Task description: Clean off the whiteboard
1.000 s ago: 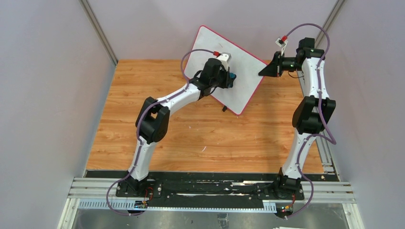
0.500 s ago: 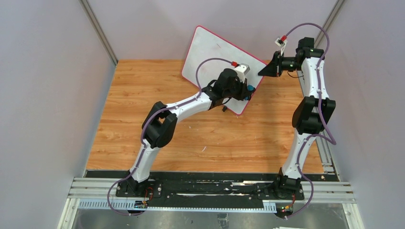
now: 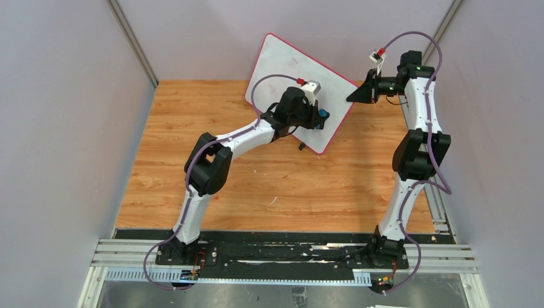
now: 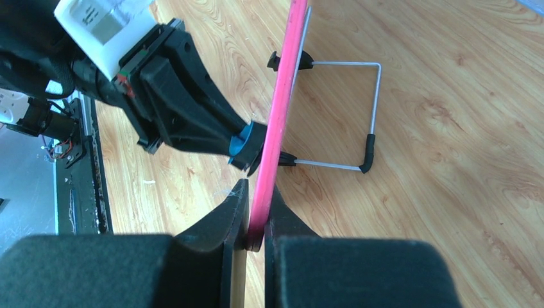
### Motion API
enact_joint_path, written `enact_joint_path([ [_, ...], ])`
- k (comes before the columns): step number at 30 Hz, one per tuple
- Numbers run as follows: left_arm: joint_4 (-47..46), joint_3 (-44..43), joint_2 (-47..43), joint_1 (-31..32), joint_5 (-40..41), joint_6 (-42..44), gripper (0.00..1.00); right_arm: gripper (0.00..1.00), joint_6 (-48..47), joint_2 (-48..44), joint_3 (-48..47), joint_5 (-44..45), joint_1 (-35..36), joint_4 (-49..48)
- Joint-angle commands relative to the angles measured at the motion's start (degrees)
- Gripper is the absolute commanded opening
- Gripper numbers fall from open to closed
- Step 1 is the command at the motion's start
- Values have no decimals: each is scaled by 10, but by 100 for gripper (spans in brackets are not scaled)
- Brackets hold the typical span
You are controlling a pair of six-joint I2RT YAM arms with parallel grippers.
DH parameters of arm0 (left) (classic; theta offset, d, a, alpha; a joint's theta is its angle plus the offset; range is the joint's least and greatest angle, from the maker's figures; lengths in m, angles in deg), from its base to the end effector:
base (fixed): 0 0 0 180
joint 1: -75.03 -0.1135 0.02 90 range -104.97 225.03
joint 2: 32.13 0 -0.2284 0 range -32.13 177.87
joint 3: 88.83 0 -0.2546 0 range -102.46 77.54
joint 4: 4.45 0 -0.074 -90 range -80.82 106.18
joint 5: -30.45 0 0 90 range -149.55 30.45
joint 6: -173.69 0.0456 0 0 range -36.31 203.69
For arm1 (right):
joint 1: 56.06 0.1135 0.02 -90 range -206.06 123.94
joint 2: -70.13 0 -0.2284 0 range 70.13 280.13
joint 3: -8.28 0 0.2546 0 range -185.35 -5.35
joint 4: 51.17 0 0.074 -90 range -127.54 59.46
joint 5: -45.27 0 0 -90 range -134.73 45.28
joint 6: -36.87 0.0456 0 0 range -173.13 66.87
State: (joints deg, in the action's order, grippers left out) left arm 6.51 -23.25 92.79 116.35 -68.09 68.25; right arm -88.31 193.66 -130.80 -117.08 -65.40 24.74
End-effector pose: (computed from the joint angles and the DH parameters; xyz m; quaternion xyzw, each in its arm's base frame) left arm 0.3800 -0.3431 0.2108 0.2254 0.7938 -0.3210 0.4648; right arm 0.4362 -0.0277 0.2958 -0.3216 0.7269 0.4499 0.4072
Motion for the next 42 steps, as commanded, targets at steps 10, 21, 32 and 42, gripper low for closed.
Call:
enact_joint_path([
  [10,4,37,-75,-69,104,56,0,1,-41,-6,17,12,29,41],
  [21,-31,134,-171,-94,144,53,0,0,-37,-3,12,21,28,42],
  [32,-50,293,-295,-95,214,59,0,1,-31,4,-15,35,28,58],
  [42,-60,400,-368,-96,247,45,0,1,-20,7,-18,34,29,58],
])
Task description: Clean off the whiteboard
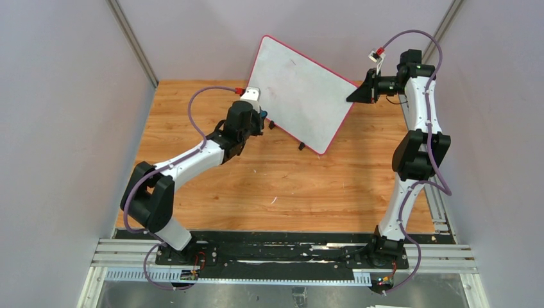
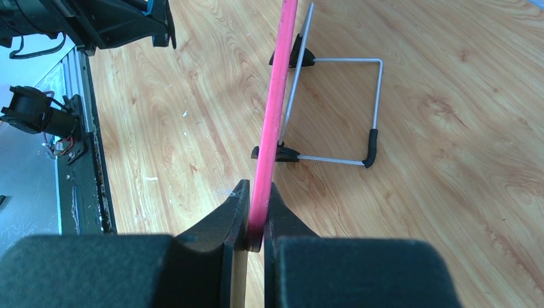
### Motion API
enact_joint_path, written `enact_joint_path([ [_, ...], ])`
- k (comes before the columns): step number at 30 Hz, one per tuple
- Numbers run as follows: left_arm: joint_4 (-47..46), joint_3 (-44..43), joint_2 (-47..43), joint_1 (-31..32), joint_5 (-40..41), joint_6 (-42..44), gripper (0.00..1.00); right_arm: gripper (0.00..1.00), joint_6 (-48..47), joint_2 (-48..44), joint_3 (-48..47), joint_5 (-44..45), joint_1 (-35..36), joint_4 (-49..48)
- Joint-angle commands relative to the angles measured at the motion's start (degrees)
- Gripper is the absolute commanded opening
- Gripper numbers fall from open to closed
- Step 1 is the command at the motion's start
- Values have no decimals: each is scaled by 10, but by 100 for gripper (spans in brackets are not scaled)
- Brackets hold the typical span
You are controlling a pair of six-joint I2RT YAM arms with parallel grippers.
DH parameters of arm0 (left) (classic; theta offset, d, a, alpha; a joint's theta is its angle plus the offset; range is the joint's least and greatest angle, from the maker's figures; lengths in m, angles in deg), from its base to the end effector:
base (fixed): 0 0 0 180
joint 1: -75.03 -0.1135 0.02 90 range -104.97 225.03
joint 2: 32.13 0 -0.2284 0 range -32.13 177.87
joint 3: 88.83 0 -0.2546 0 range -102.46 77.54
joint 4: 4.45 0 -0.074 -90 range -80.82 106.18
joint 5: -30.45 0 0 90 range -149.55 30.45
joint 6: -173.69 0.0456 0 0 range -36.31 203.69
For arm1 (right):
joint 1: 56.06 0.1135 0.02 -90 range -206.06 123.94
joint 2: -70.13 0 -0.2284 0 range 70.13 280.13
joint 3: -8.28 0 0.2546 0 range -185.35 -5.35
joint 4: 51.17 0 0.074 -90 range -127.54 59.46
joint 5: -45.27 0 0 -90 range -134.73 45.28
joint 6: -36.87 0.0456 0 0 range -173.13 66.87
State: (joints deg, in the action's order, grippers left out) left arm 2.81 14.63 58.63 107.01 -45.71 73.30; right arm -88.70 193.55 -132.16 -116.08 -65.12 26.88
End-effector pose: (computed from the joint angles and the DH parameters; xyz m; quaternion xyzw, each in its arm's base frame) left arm 0.3280 -0.1919 0.2360 0.0870 0.8187 -0.1091 0.5571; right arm 0.4336 -0.0254 0.3012 -0.3223 0.7321 0.4452 0.4024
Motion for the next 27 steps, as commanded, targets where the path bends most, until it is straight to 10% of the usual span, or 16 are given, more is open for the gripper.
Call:
enact_joint_path([
  [1,-23,26,-29,-2,24,-7,0,1,-14,9,-6,24,26,36],
  [15,11,100,-71,-1,68,-25,0,1,14,10,-8,24,26,19],
  [27,261,4,-58,-42,-8,-15,0,1,11,2,12,18,26,12],
])
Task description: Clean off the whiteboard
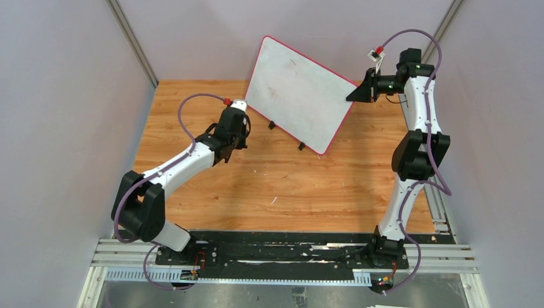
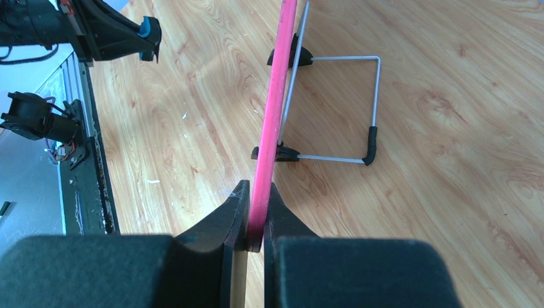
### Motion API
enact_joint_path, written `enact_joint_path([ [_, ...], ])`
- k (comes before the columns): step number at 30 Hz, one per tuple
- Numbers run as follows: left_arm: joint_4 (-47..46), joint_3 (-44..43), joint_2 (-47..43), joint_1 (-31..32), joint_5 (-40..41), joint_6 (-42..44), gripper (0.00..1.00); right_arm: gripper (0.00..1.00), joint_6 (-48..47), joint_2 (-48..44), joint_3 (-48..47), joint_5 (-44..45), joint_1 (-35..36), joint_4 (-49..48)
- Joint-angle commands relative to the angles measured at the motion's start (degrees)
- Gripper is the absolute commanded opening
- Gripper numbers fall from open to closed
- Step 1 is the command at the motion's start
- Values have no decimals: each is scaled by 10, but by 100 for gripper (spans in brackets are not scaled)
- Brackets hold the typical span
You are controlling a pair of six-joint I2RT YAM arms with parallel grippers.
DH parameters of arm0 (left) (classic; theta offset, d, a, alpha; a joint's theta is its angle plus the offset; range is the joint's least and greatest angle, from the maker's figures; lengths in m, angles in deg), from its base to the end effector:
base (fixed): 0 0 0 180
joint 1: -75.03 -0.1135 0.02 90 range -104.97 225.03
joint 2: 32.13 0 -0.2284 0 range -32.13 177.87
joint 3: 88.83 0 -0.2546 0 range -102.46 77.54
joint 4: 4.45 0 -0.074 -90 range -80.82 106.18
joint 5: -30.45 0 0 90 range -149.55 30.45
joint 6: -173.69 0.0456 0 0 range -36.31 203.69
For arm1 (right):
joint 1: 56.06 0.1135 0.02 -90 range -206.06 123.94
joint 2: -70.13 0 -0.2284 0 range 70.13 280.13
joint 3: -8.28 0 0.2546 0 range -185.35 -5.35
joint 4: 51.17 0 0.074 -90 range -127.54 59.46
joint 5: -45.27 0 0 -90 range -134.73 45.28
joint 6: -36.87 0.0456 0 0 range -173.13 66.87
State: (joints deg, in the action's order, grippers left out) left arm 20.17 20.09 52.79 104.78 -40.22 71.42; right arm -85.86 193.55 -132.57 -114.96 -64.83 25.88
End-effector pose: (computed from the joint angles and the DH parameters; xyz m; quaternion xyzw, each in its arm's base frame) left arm 0.3015 -0.1549 0.2073 0.0628 0.8885 -0.0125 0.4543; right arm 0.4354 -0.0238 0.3033 -0.3113 0.7409 0.4432 0.3971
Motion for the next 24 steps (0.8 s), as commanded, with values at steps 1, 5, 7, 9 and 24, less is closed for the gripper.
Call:
enact_joint_path([
  [1,102,-60,5,-22,-78,5,0,1,-17,1,17,6,24,21],
  [5,150,-90,39,-23,-106,21,7,1,-17,1,17,1,24,21],
  [7,158,-95,57,-24,-116,24,10,1,-17,0,19,1,24,21],
  [9,158,-97,74,-26,-137,25,12,1,-17,-2,22,2,24,21],
  [24,128,-80,141,-26,-212,22,28,0,-20,-6,32,2,24,19],
])
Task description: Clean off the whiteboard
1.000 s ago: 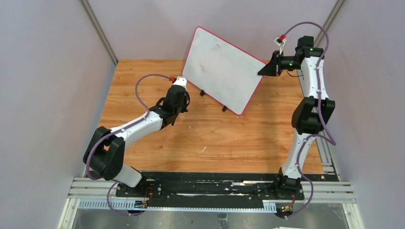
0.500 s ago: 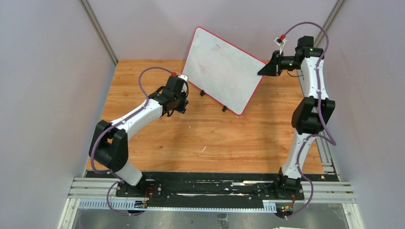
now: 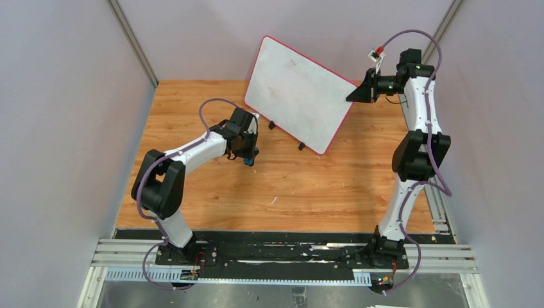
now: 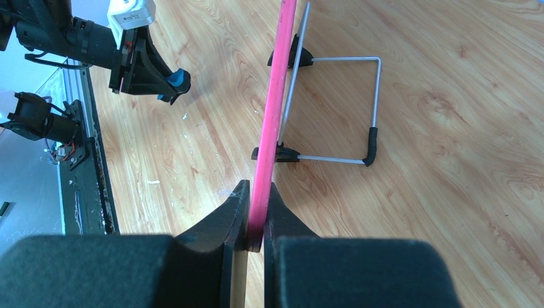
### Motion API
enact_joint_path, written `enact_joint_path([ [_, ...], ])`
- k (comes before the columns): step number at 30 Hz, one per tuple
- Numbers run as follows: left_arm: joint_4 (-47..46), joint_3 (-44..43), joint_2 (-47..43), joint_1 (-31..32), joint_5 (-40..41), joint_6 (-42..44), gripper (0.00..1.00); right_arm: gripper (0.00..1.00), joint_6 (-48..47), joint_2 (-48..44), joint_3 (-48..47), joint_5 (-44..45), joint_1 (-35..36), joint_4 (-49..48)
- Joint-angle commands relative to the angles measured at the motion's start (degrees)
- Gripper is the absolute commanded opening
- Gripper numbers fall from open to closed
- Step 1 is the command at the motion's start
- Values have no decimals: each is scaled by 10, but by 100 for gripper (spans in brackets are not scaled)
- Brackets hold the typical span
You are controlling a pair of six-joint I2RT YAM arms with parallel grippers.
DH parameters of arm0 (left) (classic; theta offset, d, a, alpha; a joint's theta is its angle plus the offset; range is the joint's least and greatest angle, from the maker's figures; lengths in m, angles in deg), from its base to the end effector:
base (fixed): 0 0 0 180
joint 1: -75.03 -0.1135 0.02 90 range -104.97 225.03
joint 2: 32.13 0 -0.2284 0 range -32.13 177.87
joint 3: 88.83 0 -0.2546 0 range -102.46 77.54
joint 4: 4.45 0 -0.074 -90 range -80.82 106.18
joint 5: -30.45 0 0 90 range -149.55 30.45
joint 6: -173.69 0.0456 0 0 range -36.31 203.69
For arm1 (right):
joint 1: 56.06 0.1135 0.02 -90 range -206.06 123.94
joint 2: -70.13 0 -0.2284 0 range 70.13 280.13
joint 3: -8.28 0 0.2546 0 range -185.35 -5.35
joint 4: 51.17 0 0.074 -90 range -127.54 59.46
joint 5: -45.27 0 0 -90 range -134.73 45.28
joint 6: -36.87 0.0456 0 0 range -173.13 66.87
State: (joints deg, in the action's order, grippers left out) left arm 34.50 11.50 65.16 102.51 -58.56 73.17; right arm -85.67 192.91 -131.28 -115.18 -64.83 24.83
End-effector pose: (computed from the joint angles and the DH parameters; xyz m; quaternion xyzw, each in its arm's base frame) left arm 0.3175 -0.1643 0.1632 0.1388 0.9476 -0.0858 0.2746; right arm 0.4346 -0.0236 0.3023 -0.3120 0.7392 0.4439 0.3990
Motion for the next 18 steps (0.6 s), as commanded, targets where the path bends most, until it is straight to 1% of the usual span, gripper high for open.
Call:
enact_joint_path([
  [1,-16,6,22,-3,-34,4,29,1,-23,1,20,4,24,30],
  [7,-15,2,46,-3,-48,2,32,1,-24,-1,23,5,24,29],
  [14,-12,4,53,-3,-56,2,38,1,-25,-1,25,3,24,29],
  [16,-11,5,51,-3,-57,2,42,1,-25,-1,26,3,24,30],
  [18,-12,7,49,-3,-55,1,42,1,-25,-2,26,3,24,29],
])
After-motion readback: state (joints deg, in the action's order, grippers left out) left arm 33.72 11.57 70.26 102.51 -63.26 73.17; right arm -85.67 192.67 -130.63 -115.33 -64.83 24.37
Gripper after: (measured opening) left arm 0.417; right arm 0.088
